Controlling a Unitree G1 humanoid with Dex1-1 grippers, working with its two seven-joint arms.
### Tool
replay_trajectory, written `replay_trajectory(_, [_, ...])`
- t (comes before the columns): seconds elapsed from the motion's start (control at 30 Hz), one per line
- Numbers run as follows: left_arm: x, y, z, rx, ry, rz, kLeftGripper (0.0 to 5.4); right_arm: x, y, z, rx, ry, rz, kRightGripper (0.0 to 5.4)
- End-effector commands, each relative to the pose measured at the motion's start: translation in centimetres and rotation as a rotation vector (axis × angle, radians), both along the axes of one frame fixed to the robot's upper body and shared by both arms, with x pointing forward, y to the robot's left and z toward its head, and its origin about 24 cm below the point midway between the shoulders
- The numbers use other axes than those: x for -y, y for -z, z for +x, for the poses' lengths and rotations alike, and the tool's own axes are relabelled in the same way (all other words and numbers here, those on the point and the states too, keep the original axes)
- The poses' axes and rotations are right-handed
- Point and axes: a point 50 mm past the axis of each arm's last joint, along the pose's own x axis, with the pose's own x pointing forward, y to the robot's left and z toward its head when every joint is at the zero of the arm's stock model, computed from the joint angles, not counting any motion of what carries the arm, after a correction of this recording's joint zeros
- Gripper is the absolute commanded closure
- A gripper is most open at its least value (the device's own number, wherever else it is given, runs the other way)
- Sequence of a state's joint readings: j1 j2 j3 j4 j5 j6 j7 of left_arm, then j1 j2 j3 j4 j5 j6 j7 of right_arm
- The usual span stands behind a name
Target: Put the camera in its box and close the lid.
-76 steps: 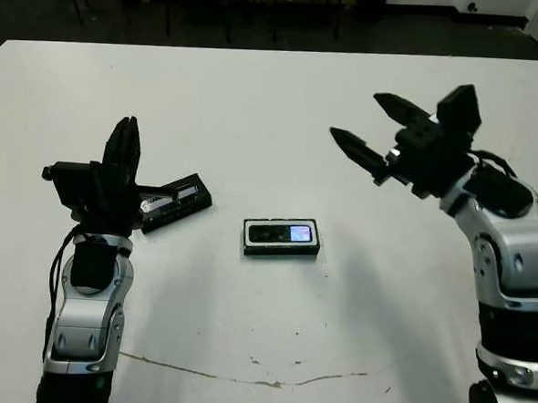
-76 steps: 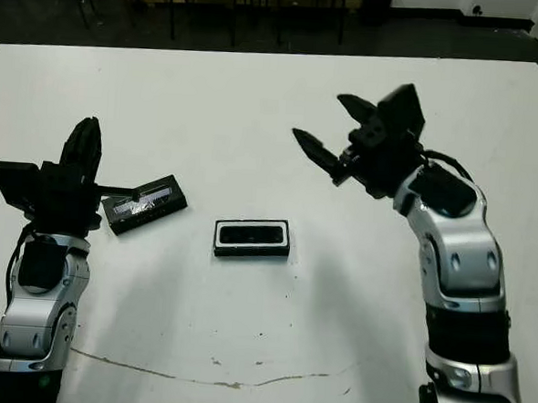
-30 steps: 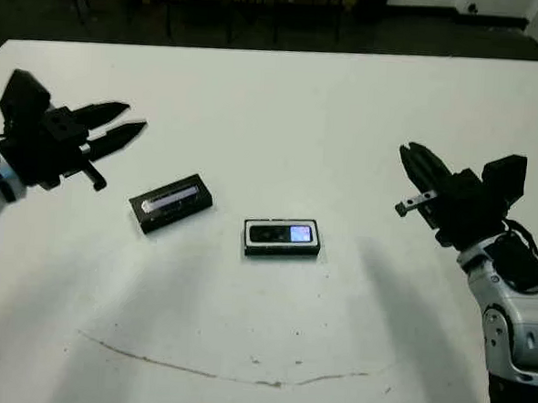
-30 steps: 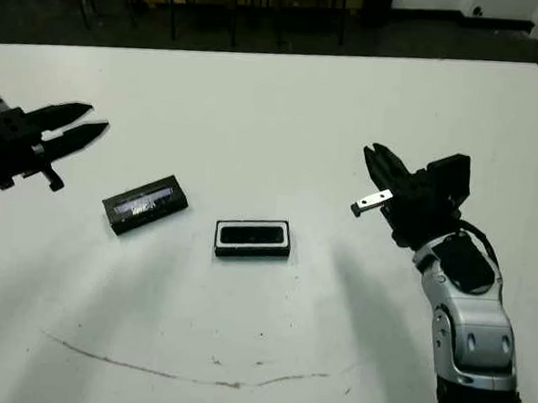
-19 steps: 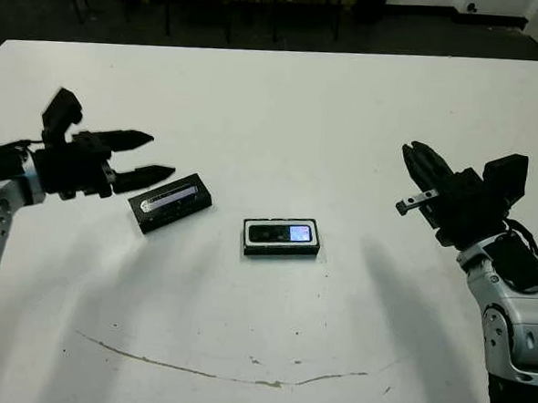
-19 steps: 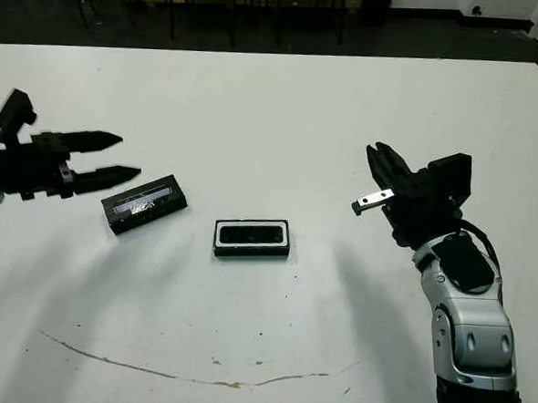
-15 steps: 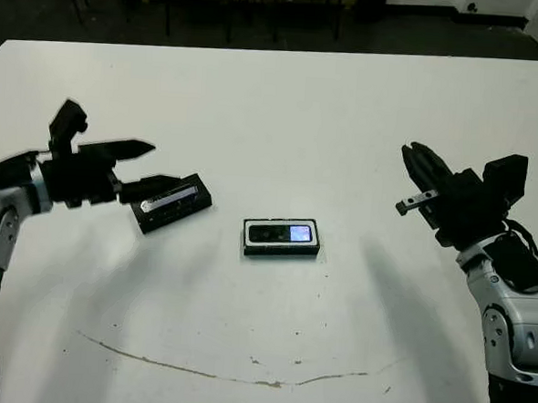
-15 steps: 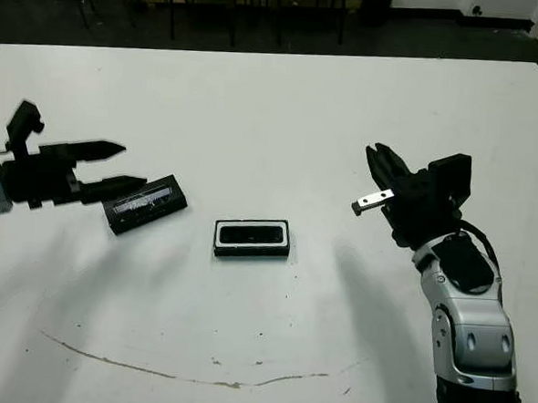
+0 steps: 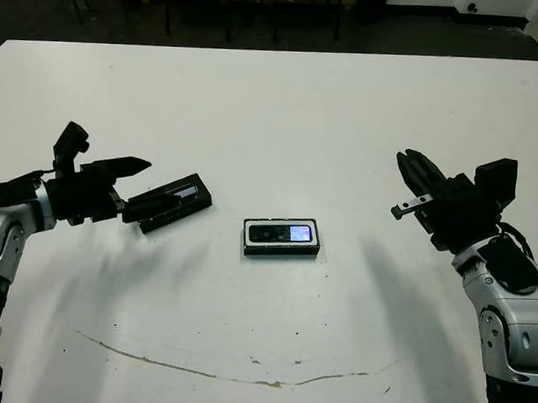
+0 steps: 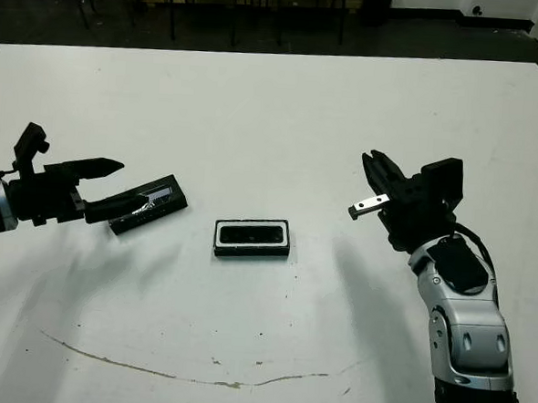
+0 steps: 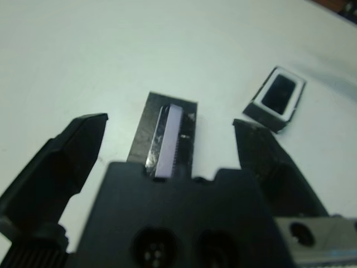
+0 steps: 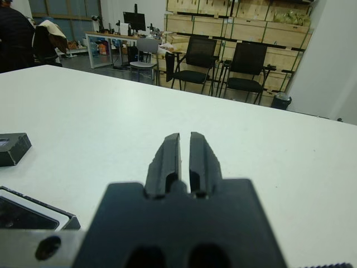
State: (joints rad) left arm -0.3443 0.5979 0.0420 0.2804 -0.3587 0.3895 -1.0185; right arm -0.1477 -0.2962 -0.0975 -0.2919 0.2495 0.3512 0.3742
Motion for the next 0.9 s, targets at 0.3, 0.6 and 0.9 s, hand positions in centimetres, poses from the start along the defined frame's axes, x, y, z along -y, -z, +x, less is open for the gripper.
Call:
replay_trajectory(0.3, [0.0,0.6,-0.3,-0.020,-0.020,0.080,0.01,0.4,0.9,-0.1,-0.045,-0.009,-0.032,5.40])
replay_trajectory(0.6, [-0.5,2.0,-0.1,-0.025,-0.025,0.122,0.01,0.4,0.8,-0.4,-0.058,-0.009,-0.022,5.40])
replay_trajectory(0.9, [-0.6,2.5,0.1,-0.037,-0.006,0.126,0.01,0.4,0.8,-0.5,-0.058,-0.022,0.001,5.40])
